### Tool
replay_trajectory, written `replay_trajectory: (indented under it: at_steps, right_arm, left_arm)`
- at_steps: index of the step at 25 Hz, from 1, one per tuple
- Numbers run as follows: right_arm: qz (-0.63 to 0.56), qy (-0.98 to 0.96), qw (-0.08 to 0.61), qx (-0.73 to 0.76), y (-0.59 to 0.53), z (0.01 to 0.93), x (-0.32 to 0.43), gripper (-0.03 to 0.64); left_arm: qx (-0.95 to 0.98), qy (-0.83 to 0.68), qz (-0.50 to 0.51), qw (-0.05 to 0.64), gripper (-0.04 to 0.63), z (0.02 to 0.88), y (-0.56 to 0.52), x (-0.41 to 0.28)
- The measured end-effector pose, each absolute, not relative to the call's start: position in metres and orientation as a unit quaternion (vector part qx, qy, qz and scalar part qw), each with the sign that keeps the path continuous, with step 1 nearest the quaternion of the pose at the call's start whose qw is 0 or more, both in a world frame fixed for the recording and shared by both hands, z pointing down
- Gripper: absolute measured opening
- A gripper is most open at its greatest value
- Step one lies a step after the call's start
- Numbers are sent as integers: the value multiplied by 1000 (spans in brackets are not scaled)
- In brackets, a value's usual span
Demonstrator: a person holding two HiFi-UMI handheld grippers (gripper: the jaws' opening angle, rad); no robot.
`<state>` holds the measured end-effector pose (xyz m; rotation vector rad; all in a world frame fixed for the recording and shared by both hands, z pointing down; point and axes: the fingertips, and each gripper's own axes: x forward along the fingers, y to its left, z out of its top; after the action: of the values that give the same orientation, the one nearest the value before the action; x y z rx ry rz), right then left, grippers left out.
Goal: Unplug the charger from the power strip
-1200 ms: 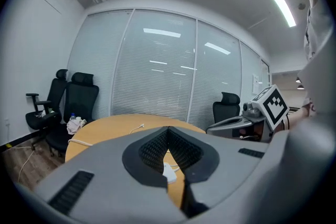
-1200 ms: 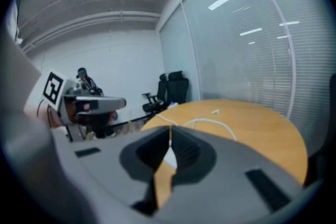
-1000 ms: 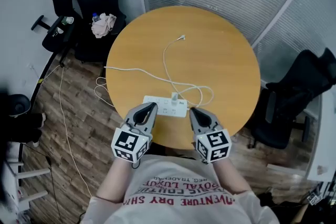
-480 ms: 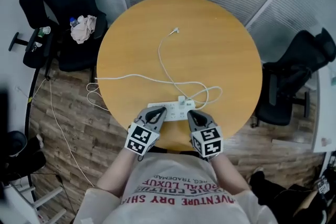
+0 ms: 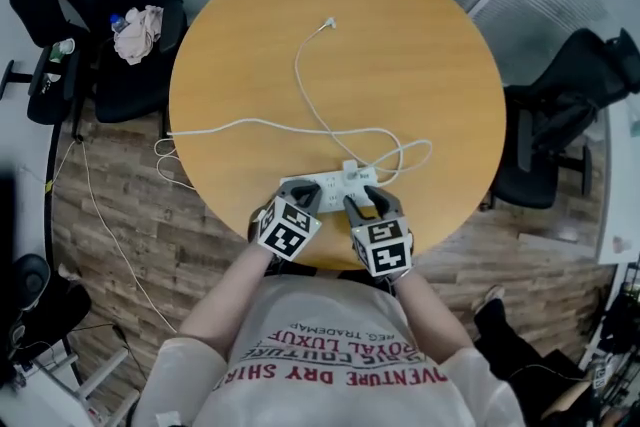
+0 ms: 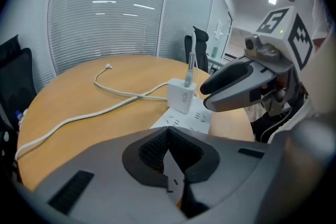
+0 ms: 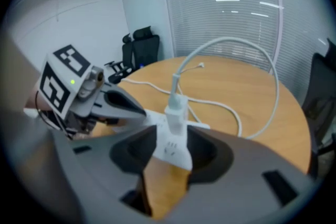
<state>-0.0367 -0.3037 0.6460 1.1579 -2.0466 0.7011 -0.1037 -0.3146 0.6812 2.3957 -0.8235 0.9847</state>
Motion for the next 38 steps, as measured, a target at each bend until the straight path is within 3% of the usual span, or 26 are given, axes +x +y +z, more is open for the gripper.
replay_trajectory:
  at_steps: [15, 18, 22, 38]
  right_arm:
    - [321, -717, 377, 491, -339, 682, -46, 195]
    - [314, -705, 392, 500, -341, 686, -43, 167]
    - [319, -701, 361, 526, -341, 686, -40, 161]
    - [299, -726, 356, 506, -353, 647, -57, 156]
  left_arm:
    - [865, -263, 322, 281, 34, 687, -322, -103]
    - [866, -265, 321, 278, 34, 687, -322, -101]
    - [868, -267, 322, 269, 34, 690, -322, -101]
    - [866, -272, 320, 272, 32, 692, -326, -104]
